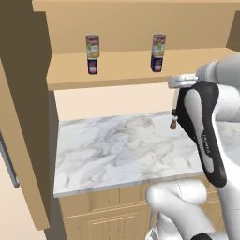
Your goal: Stack two cans on top of the other two cans in the cabinet.
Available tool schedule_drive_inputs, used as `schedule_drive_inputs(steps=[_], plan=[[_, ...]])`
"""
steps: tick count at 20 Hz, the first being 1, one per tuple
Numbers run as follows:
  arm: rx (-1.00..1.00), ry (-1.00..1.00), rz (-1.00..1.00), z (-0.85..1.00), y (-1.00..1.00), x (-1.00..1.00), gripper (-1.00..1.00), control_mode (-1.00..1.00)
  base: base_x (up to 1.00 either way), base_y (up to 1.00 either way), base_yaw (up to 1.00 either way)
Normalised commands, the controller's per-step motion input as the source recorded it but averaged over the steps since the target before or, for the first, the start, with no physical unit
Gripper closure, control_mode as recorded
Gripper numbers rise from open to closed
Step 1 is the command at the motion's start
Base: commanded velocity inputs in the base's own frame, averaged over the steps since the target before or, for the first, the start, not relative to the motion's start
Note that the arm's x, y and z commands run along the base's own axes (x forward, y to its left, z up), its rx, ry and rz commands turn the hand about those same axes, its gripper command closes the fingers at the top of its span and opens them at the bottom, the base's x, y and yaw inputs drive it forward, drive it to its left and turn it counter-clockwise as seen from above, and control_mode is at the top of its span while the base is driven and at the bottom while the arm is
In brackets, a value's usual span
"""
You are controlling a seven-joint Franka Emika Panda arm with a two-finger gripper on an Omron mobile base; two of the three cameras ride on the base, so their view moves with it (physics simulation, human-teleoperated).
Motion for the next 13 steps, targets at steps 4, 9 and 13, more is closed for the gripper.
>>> schedule_drive_inputs(steps=[4, 9, 13], plan=[[0.00, 0.13, 0.00, -0.30, 0.00, -0.80, -1.00, -1.00, 0.00, 0.00, 0.00], [0.00, 0.14, 0.00, -0.36, 0.00, -0.70, -1.00, -1.00, 0.00, 0.00, 0.00], [0.00, 0.07, -0.01, -0.40, 0.02, -0.59, -1.00, -1.00, 0.00, 0.00, 0.00]])
